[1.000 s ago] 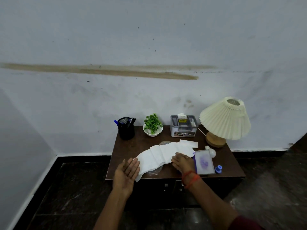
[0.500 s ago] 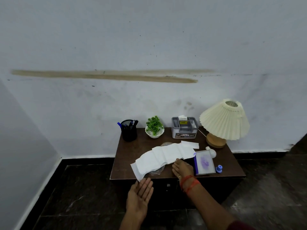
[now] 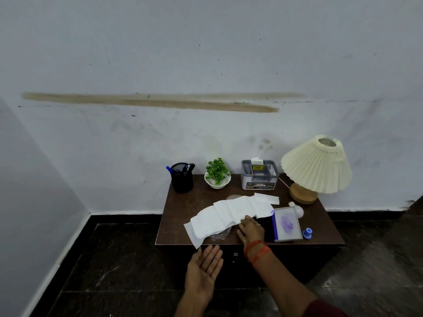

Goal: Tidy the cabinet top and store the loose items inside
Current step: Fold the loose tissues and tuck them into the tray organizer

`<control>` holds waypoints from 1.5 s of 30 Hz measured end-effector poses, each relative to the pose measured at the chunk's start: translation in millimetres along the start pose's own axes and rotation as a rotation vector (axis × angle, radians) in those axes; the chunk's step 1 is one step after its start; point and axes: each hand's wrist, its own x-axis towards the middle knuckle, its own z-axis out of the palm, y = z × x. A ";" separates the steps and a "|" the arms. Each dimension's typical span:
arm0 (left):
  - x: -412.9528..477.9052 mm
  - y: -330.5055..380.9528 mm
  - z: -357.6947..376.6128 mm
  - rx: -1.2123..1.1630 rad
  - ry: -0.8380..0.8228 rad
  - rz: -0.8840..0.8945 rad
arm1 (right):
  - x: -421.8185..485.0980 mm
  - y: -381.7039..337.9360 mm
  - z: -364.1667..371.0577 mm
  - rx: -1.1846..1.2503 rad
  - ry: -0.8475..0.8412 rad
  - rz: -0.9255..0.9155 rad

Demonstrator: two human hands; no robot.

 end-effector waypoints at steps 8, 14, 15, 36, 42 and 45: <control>2.4 -0.7 1.6 -0.017 -0.011 -0.005 | 2.5 2.5 7.9 0.160 0.039 -0.064; 4.6 1.9 -2.3 -0.036 -0.012 0.003 | -0.4 3.7 13.2 0.311 0.057 -0.053; 4.4 2.5 -2.5 -0.038 -0.012 0.005 | -0.7 3.7 14.2 0.324 0.060 -0.053; 1.9 13.7 -7.6 -0.031 -0.006 0.049 | 10.2 -0.1 24.7 0.242 0.107 0.019; -1.3 7.8 -1.4 0.086 -0.032 0.076 | 5.5 -6.0 17.9 0.241 -0.099 0.119; -1.7 1.5 3.9 0.124 -0.054 0.069 | -3.3 -9.3 22.7 0.226 0.012 0.048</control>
